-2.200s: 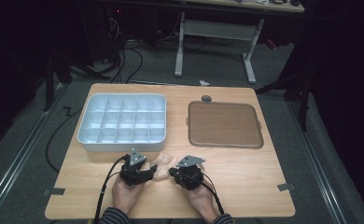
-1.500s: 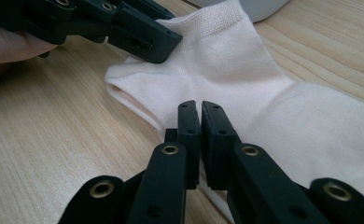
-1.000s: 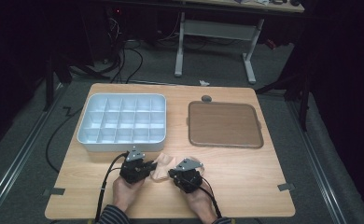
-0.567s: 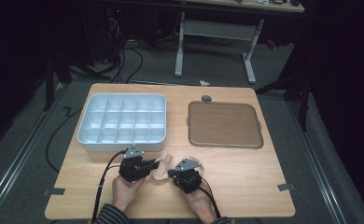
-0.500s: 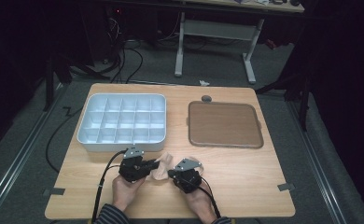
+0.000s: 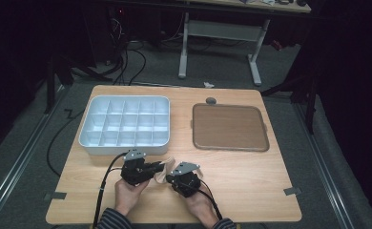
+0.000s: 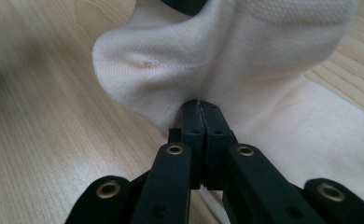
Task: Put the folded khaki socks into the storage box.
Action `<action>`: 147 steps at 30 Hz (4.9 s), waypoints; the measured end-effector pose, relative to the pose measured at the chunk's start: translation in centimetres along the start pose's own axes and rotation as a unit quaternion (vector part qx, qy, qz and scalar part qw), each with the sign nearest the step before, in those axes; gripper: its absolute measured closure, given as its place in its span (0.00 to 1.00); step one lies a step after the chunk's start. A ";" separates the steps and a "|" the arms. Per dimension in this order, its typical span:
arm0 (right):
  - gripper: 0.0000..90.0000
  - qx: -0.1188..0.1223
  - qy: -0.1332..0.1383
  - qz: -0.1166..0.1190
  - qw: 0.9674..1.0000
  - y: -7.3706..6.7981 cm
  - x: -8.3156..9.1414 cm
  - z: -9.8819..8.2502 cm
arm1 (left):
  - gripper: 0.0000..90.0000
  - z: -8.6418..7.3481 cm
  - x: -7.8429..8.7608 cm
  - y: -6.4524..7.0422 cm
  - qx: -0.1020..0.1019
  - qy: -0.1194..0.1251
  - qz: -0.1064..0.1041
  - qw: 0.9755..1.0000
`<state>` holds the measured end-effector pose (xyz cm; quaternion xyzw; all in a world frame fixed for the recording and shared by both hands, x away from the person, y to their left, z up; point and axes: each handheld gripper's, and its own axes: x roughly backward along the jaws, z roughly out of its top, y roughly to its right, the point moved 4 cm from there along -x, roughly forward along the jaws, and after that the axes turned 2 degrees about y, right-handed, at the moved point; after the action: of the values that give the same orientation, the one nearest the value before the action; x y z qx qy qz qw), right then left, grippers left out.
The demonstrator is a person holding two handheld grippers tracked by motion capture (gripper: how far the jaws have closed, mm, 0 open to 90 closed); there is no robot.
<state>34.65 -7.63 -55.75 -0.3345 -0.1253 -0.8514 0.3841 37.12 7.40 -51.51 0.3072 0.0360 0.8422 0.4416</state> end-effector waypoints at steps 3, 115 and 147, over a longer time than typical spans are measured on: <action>1.00 0.003 -0.003 0.004 1.000 0.0 -0.2 0.2 | 0.92 0.0 0.0 0.2 0.001 0.005 -0.005 1.000; 0.94 -0.079 0.010 -0.090 0.993 6.1 4.1 -3.2 | 0.92 -0.3 -6.7 3.9 -0.062 -0.085 0.011 0.994; 0.82 -0.088 0.049 -0.085 0.991 5.6 7.3 -2.3 | 0.60 0.2 -3.2 3.2 -0.049 -0.038 0.008 0.998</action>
<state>34.23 -16.63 -52.82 -0.3134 -0.0586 -0.9039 0.2850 36.26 2.99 -51.87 0.3171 -0.0247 0.8342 0.4506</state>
